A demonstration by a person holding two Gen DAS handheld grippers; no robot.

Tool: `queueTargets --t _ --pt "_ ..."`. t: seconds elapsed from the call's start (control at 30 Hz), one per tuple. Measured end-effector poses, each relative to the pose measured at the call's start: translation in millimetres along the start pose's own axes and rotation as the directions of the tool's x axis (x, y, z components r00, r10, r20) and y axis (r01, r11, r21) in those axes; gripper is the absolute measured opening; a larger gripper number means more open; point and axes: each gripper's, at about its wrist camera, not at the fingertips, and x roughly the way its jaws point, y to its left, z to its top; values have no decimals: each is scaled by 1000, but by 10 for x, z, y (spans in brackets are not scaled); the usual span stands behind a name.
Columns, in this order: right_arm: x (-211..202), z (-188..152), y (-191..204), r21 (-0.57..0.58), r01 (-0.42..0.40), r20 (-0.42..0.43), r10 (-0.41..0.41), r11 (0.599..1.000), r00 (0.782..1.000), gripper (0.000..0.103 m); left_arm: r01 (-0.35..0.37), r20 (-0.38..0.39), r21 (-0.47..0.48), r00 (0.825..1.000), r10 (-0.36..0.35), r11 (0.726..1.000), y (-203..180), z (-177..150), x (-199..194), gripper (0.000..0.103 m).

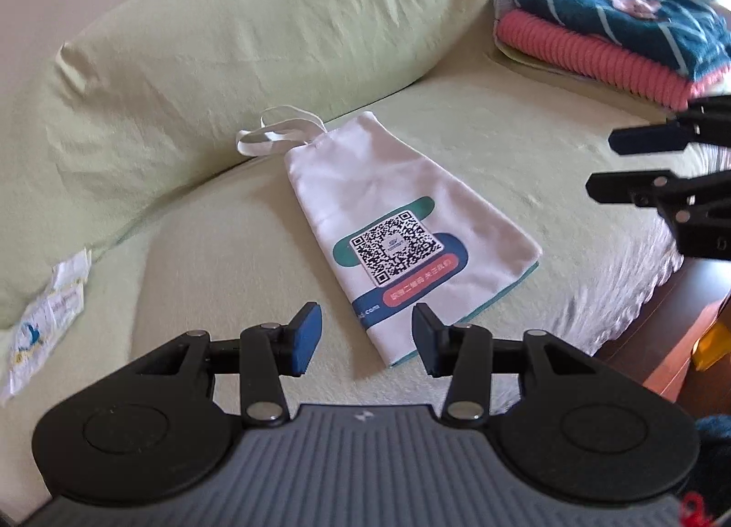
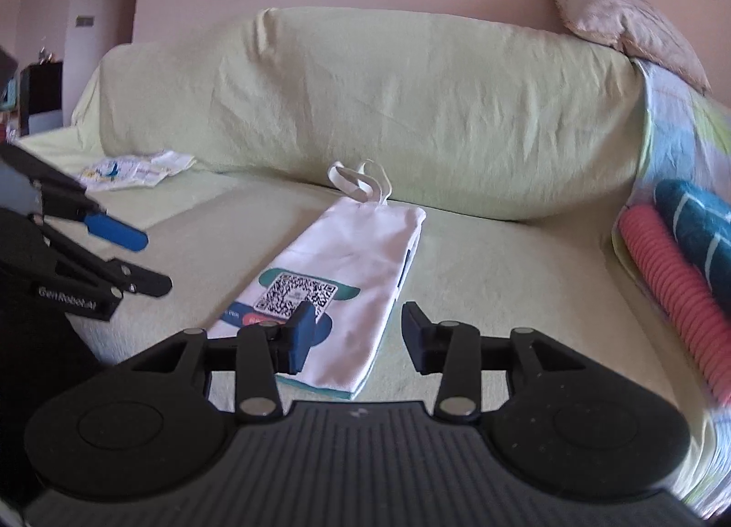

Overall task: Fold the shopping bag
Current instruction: 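Grasp the folded bag's bottom end with both grippers and lift it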

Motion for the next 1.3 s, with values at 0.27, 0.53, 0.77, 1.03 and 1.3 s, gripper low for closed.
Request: queueTargets --t 0.27,0.53,0.77,1.03,1.3 --pt "450 -363 341 -474 -55 -67 26 879 997 37 -21 47 499 999 -3 866 -436 -420 501 51" --pt "831 -667 435 -722 -54 -34 43 690 999 37 -16 67 671 997 -40 741 -543 -644 807 51" --pt "951 -724 371 -761 -43 14 83 648 996 35 -73 172 786 980 -104 614 -519 -781 931 44" --pt "1100 -751 305 -784 -36 60 133 620 989 29 -126 232 802 966 -111 583 -457 -820 1063 34" --pt "1179 -319 64 -581 -287 -146 250 762 957 12 211 36 603 956 -290 769 -61 -373 984 8"
